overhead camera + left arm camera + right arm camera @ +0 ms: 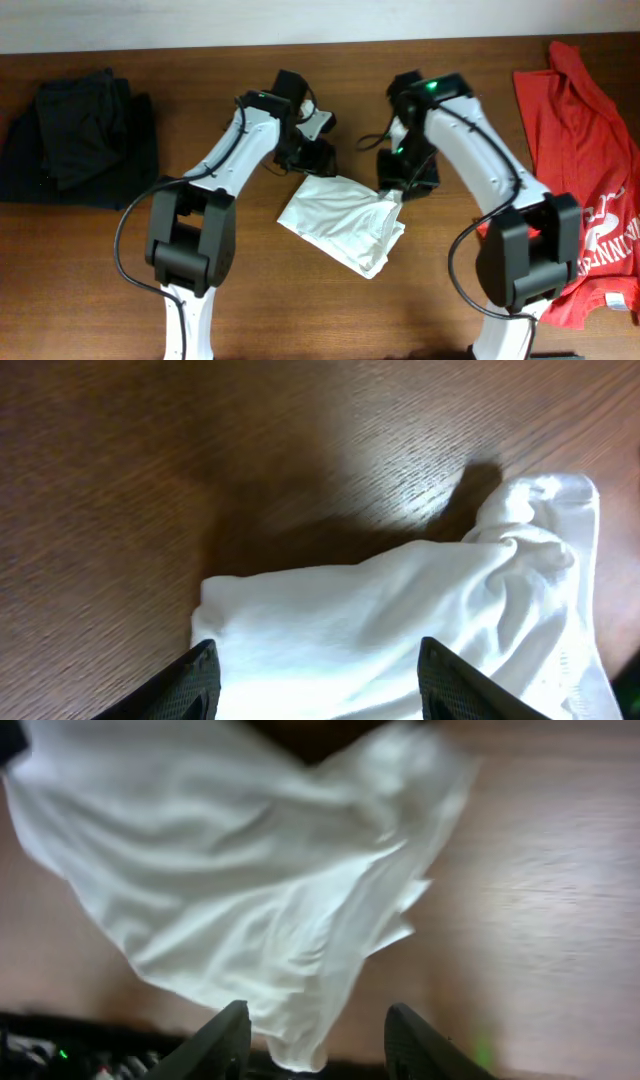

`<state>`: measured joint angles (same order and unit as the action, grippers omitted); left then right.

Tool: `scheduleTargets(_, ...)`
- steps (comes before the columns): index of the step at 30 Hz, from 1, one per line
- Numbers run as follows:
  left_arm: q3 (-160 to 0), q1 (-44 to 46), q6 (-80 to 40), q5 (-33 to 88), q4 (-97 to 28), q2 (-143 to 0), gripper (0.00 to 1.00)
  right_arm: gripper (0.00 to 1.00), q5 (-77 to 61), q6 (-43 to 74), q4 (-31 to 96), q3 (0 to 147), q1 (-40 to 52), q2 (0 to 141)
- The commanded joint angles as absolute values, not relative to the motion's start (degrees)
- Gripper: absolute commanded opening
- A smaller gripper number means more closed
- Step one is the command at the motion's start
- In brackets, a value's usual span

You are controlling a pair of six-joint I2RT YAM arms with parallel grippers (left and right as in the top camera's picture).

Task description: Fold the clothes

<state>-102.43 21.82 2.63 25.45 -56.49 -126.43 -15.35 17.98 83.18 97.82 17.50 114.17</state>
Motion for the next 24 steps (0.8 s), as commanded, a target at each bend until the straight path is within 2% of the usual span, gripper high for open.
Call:
scheduleTargets(1, -101.08, 22.13, 3.99, 22.39, -56.34, -125.78, 0.63, 0.44, -17.89, 16.82, 81.8, 94.32, 20.18, 113.93)
scheduleTargets(7, -95.96, 21.98, 3.95, 20.45, -53.67, -125.78, 0.63, 0.43, -24.97, 14.94, 76.97, 86.02, 20.25, 113.93)
scheduleTargets(16, -90.7, 21.96, 3.92, 17.08, -52.95, -125.78, 0.63, 0.43, -25.67, 14.13, 70.46, 74.81, 20.18, 113.93)
scheduleTargets(18, -89.95, 21.96, 3.46, 17.08, -53.93, -125.78, 0.63, 0.43, -23.94, 14.22, 68.4, 73.32, 19.81, 113.93)
scheduleTargets(24, -87.83, 21.96, -2.0, 15.18, -63.55, -125.78, 0.62, 0.43, -7.55, 15.66, 61.21, 73.65, 14.52, 113.93)
